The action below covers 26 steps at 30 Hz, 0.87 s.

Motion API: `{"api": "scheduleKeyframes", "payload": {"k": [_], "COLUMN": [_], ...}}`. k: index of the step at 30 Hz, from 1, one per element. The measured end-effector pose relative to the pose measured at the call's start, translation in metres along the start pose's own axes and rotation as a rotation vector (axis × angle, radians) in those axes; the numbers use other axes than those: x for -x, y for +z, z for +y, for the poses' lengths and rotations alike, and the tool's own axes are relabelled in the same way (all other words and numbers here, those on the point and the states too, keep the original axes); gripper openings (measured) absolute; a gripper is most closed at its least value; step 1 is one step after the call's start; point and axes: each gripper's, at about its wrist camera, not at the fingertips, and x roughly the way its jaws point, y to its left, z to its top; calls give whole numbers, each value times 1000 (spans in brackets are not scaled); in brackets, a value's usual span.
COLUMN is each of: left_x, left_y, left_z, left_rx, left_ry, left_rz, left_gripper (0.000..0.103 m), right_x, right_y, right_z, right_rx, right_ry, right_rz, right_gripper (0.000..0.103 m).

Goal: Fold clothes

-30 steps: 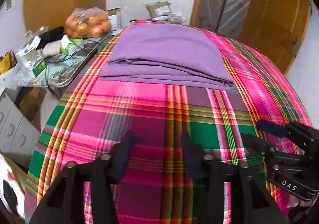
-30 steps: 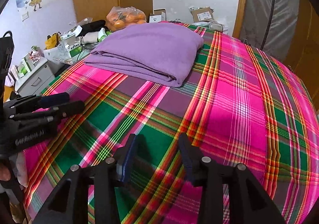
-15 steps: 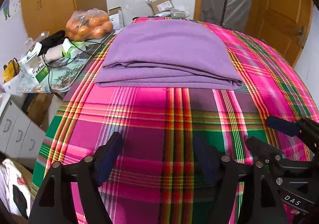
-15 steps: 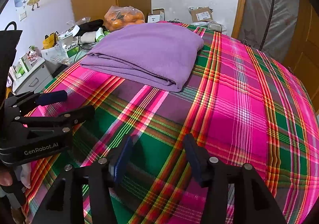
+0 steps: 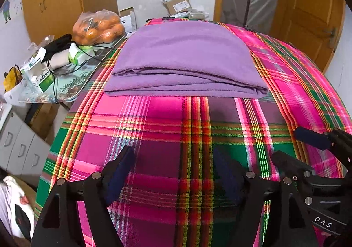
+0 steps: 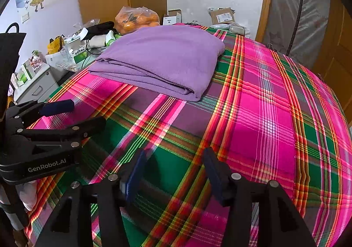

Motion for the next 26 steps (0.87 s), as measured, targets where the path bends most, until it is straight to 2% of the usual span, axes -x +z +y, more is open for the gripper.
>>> {"api": "scheduleKeyframes", "payload": {"k": [26], "left_x": [-1], "left_y": [0], "left_z": [-2], "left_rx": [3], "left_ry": [0], "left_rz": [0], "left_gripper": [77], "right_x": [0], "right_y": [0], "right_z": [-1], "right_rx": [1], "right_ry": [0], "right_rz": [0], "right_gripper": [55]}}
